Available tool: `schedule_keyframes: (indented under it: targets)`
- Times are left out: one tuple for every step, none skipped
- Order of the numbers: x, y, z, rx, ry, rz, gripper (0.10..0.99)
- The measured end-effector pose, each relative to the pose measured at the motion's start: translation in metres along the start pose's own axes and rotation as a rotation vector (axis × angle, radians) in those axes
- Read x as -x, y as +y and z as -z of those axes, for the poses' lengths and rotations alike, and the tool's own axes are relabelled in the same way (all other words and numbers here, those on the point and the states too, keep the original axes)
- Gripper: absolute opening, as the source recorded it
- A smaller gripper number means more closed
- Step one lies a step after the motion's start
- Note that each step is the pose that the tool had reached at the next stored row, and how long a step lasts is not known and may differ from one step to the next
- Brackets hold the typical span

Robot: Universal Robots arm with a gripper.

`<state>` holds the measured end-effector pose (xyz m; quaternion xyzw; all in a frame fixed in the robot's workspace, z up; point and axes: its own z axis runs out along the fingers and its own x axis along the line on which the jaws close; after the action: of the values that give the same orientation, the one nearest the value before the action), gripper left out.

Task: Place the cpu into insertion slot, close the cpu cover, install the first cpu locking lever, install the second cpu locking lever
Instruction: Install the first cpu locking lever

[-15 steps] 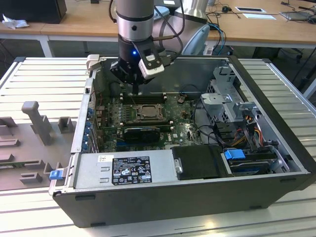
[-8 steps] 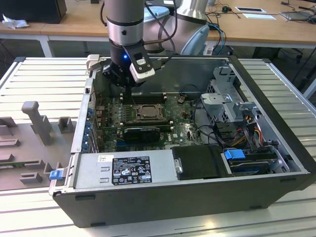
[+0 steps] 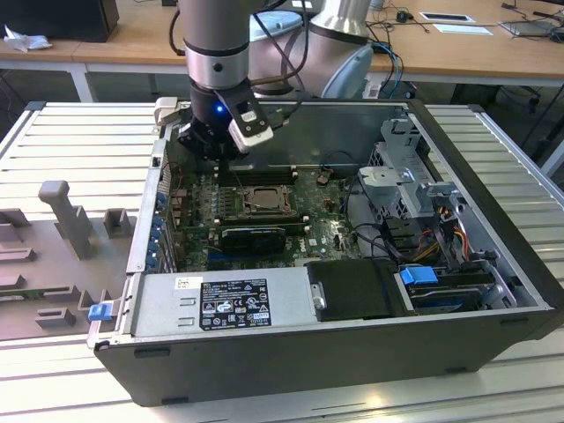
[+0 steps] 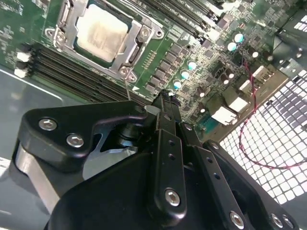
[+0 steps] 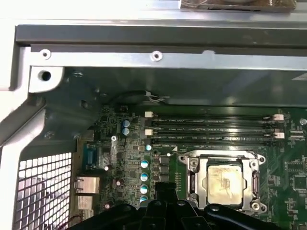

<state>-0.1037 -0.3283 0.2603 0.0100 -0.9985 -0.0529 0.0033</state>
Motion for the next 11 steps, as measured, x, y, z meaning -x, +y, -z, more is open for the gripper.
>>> schedule_keyframes:
  targets:
    - [-0.0024,0.0015,-0.0013,0.000,0.0005,0.004,0.106]
    - [-0.0045,0.0046,-0.0031,0.000,0.0009,0.008,0.106]
    - [-0.0052,0.0064,-0.0039,0.000,0.0012,0.011,0.106]
    - [-0.0058,0.0082,-0.0044,0.000,0.0013,0.013,0.106]
    - [-0.0064,0.0116,-0.0051,0.000,0.0017,0.015,0.106]
    - [-0.0064,0.0144,-0.0055,0.000,0.0019,0.017,0.106]
    - [-0.0064,0.0174,-0.0059,0.000,0.0020,0.019,0.106]
    - [-0.0063,0.0208,-0.0062,0.000,0.0022,0.021,0.106]
    - [-0.0062,0.0231,-0.0064,0.000,0.0024,0.023,0.106]
    - [-0.0062,0.0261,-0.0068,0.000,0.0027,0.026,0.106]
    - [-0.0059,0.0273,-0.0070,0.000,0.0029,0.028,0.106]
